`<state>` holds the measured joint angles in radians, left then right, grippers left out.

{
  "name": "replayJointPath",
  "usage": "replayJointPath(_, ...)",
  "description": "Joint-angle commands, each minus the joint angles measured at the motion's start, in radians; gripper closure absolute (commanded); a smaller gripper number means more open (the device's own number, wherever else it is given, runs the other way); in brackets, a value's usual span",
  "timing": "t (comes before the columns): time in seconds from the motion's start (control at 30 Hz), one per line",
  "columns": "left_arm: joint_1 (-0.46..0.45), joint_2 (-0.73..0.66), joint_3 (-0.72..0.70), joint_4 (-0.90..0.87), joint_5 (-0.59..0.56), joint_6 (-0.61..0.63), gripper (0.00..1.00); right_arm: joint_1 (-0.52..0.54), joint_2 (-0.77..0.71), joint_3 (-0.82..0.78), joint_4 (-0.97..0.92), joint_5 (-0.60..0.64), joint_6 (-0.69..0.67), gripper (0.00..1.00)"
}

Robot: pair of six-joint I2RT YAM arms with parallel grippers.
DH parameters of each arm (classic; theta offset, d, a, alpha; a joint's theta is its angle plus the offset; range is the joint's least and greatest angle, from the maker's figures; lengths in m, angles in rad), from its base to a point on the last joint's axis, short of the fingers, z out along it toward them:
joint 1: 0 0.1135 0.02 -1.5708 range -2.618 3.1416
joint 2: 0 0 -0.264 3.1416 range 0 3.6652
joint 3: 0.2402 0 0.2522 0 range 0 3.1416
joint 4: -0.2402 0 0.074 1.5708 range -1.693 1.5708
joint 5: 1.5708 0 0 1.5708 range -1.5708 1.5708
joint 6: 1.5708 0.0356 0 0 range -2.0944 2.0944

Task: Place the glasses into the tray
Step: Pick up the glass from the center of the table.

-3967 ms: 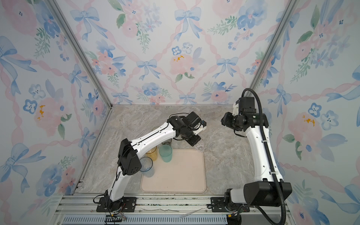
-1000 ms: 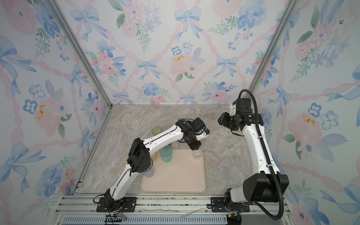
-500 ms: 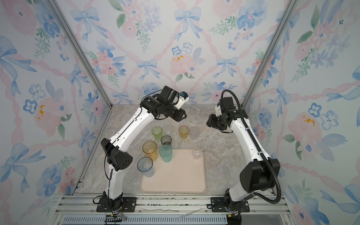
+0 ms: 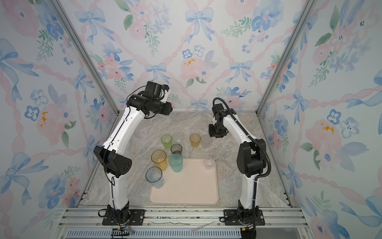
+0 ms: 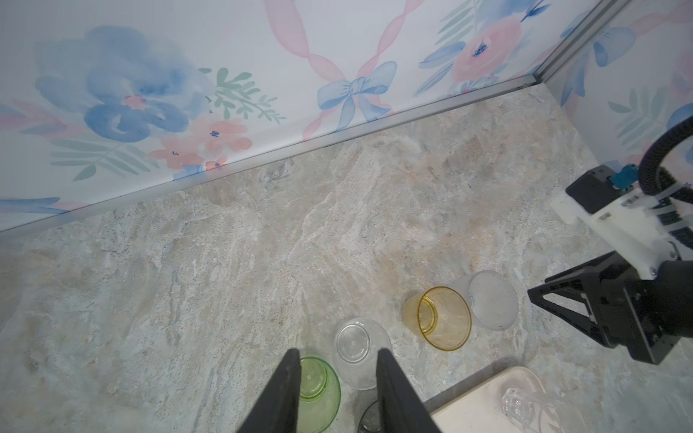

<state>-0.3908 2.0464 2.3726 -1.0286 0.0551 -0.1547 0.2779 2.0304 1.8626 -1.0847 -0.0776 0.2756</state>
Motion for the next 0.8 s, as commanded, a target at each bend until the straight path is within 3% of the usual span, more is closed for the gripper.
replayJointPath(0.0,0.020,-0.038,-0.009,-0.019,-0.010,0.003,0.63,0.010,0.033,0.038,-0.046,0.024,-0.010,0.64)
replayJointPath(0.77,0.081,-0.019,-0.019,-0.015,0.021,0.024,0.64,0.023,0.172,0.127,-0.064,-0.004,-0.004,0.75)
